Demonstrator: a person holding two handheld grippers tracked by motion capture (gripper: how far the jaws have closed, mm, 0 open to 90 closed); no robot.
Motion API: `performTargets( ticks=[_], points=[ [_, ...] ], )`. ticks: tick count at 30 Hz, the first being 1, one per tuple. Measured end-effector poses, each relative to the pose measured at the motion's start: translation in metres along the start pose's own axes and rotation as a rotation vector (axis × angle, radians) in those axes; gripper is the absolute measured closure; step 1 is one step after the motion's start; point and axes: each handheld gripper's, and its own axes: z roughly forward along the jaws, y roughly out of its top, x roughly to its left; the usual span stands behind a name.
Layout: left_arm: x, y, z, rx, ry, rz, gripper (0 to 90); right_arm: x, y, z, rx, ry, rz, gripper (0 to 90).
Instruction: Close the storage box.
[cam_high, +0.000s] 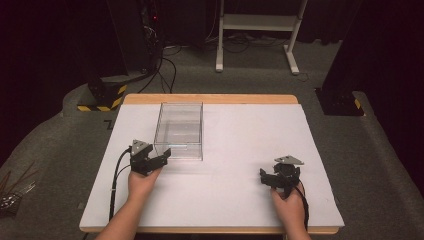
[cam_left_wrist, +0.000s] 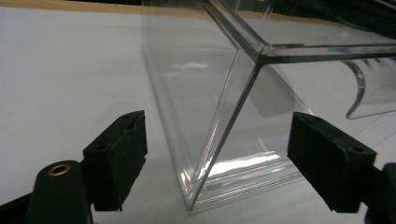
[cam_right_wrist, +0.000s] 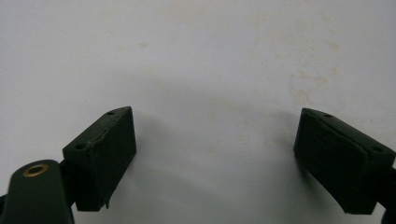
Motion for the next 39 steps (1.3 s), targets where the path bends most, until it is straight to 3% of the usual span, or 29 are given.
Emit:
performTargets(
  ticks=[15,26,39],
  points=[
    [0.0,0.0,0.005,-0.007,0.024,-0.033,25.3,0.0,0.0,0.0,0.001,-0.001,0.002,12.7],
    [-0.001,0.0,0.004,-0.014,0.044,-0.026,27.7,0.0,0.0,0.0,0.0,-0.001,0.001,12.8],
    [-0.007,0.0,-0.015,0.014,-0.003,0.032,21.0,0.001,0.0,0.0,0.001,-0.003,0.001,12.9]
  ],
)
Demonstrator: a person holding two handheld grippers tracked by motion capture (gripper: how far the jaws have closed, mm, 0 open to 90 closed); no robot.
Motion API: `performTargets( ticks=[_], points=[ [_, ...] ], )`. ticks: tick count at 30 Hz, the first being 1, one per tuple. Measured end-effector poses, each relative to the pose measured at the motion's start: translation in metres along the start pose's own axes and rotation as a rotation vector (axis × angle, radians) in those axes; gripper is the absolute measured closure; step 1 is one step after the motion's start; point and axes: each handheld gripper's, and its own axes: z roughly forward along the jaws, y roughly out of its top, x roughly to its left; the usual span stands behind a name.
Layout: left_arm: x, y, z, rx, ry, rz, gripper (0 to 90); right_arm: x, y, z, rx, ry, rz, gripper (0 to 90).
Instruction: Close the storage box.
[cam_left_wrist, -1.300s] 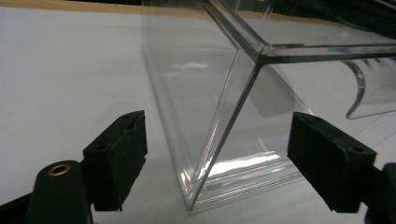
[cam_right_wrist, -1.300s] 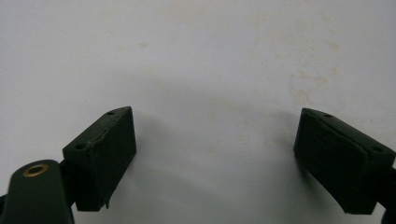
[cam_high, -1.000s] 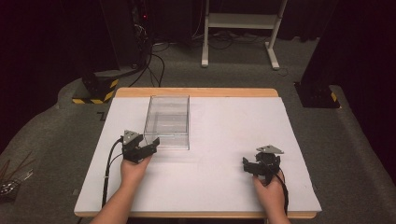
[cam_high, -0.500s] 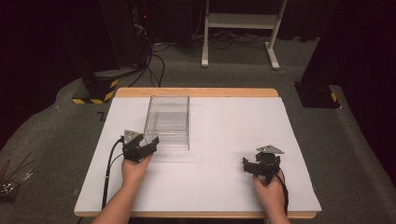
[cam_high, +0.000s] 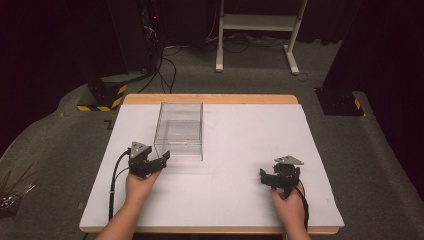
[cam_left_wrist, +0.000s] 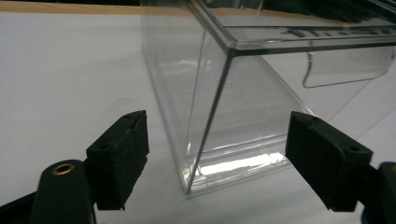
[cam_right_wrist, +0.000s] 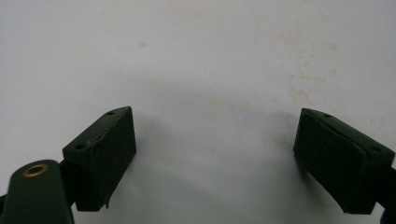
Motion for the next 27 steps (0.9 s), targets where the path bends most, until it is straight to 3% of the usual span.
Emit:
performTargets(
  ticks=[8,18,24,27],
  points=[
    [-0.002,-0.005,-0.015,0.016,-0.039,0.006,21.4,0.0,0.0,0.0,0.0,0.0,0.0,12.9],
    [0.014,-0.021,-0.041,0.058,-0.061,0.027,24.3,0.0,0.0,0.0,0.0,-0.001,0.0,13.0],
    [0.03,-0.035,-0.057,0.101,-0.028,0.07,24.7,0.0,0.0,0.0,0.001,-0.002,-0.001,13.0],
    [0.039,-0.044,-0.063,0.127,-0.011,0.07,24.0,0.0,0.0,0.0,0.001,-0.003,-0.001,13.0]
  ],
)
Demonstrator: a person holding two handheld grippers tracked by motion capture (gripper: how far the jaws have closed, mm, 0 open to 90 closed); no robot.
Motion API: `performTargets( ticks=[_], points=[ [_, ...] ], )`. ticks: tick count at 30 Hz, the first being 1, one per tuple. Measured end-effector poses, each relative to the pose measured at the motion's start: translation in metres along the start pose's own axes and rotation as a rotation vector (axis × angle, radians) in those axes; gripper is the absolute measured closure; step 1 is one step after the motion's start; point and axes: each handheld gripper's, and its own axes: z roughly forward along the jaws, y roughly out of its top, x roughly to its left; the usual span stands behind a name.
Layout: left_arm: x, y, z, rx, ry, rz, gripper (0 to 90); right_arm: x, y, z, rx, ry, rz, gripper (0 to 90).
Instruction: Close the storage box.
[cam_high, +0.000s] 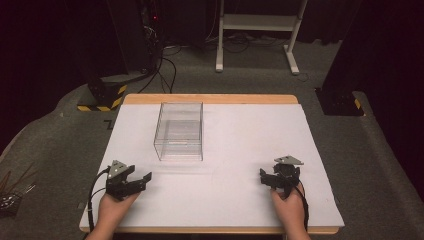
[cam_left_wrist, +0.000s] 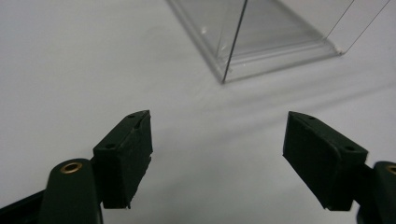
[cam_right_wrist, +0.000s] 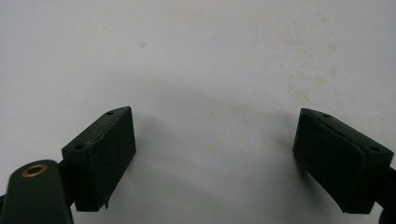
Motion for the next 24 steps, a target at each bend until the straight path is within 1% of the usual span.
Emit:
performTargets(
  ticks=[1,3,4,5,6,7,8,9,10,11,13,16,24],
  points=[
    [0.003,-0.004,-0.003,0.01,0.014,-0.002,24.0,0.0,0.0,0.0,0.0,0.0,0.0,13.0],
    [0.006,-0.008,-0.005,0.024,0.045,0.017,24.0,0.0,0.0,0.0,0.0,0.0,0.0,13.0],
    [0.006,-0.01,-0.006,0.03,0.056,0.02,23.8,0.0,0.0,0.0,0.0,0.0,0.0,13.0],
    [0.007,-0.012,-0.006,0.036,0.062,0.013,23.5,0.0,0.0,0.0,0.0,0.0,0.0,13.0],
    [0.008,-0.014,-0.005,0.044,0.073,0.016,22.9,0.0,0.0,0.0,0.0,0.0,0.0,13.0],
    [0.008,-0.015,-0.003,0.063,0.087,0.026,22.1,0.0,0.0,0.0,0.0,0.0,0.0,13.0],
    [0.008,-0.015,0.0,0.08,0.099,0.026,21.6,0.0,0.0,0.0,0.0,0.0,0.0,13.0],
    [0.007,-0.014,0.003,0.101,0.098,0.03,20.6,0.0,0.0,0.0,0.001,0.0,0.001,13.0],
    [0.005,-0.013,0.006,0.113,0.097,0.047,19.2,0.0,0.0,0.0,0.0,0.0,0.001,13.0],
    [0.003,-0.013,0.007,0.117,0.11,0.069,17.1,0.0,0.0,0.0,0.0,0.0,0.0,13.0],
    [0.004,-0.013,0.008,0.113,0.098,0.068,18.8,0.0,0.0,0.0,0.0,0.0,0.0,13.0],
    [0.004,-0.013,0.008,0.113,0.087,0.06,18.5,0.0,0.0,0.0,0.0,0.0,0.0,13.0],
    [0.004,-0.013,0.008,0.113,0.079,0.062,16.5,0.0,0.0,0.0,0.0,-0.001,0.001,13.0]
  ],
)
